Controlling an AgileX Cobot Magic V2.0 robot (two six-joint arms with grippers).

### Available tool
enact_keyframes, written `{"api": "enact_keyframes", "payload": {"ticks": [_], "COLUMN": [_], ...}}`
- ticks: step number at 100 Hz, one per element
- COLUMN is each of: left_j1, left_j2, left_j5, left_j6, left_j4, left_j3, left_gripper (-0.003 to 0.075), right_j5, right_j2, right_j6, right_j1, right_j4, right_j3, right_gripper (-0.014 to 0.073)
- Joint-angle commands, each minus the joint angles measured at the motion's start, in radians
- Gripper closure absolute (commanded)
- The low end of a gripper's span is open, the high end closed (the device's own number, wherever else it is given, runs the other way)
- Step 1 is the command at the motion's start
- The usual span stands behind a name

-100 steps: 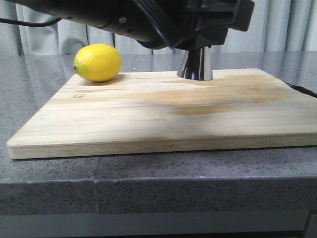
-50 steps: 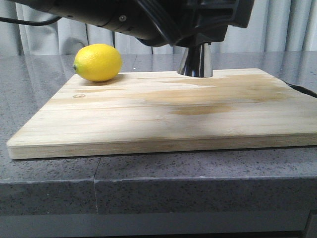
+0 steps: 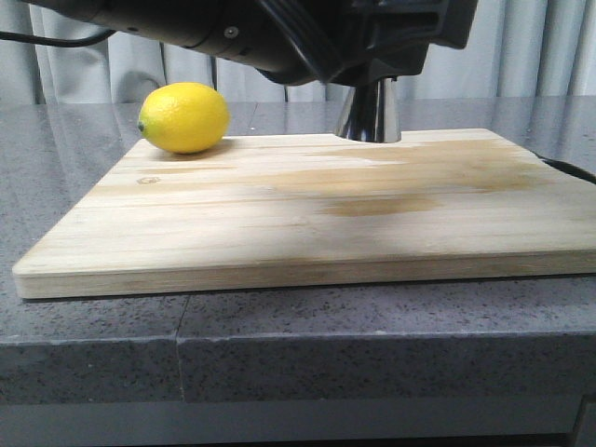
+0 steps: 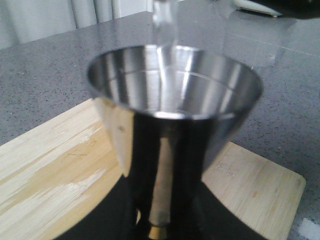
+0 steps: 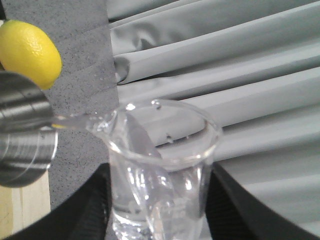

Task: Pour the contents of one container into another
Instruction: 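Tilt the beaker with the right gripper, pouring liquid into the jigger cup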

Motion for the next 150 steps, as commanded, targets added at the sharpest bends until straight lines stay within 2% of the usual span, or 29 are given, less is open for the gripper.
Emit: {"api": "enact_keyframes", "payload": {"ticks": [1, 29, 75, 120, 136, 150], "left_j1": [0.0, 0.0, 0.0, 0.0, 0.0, 0.0], "left_j2": [-0.038, -0.038, -0.034, -0.034, -0.034, -0.034], "left_j5": [-0.098, -0.098, -0.096, -0.096, -0.096, -0.096], "left_j6": [0.001, 0.001, 0.001, 0.001, 0.001, 0.001], "left_j4": [0.003, 0.003, 0.003, 0.003, 0.003, 0.003], "left_j3": [-0.028, -0.028, -0.028, -0.028, -0.028, -0.028], "left_gripper": [0.0739, 0.0739, 0.0739, 0.0739, 0.0739, 0.0739], "right_j5": [-0.029, -0.029, -0.027, -0.029, -0.015, 0.021], "right_j2": [-0.024, -0.024, -0.024, -0.024, -0.024, -0.024], "right_j6": [-0.005, -0.005, -0.005, -0.001, 0.124, 0.301], "right_j1": [0.0, 0.0, 0.0, 0.0, 0.0, 0.0], "right_j4": [-0.014, -0.093, -0.127, -0.104, -0.02, 0.035], "right_j3": [-0.038, -0.038, -0.038, -0.038, -0.038, -0.038], "right_gripper": [0.0373, 0.0373, 0.0373, 0.0373, 0.0373, 0.0373]}}
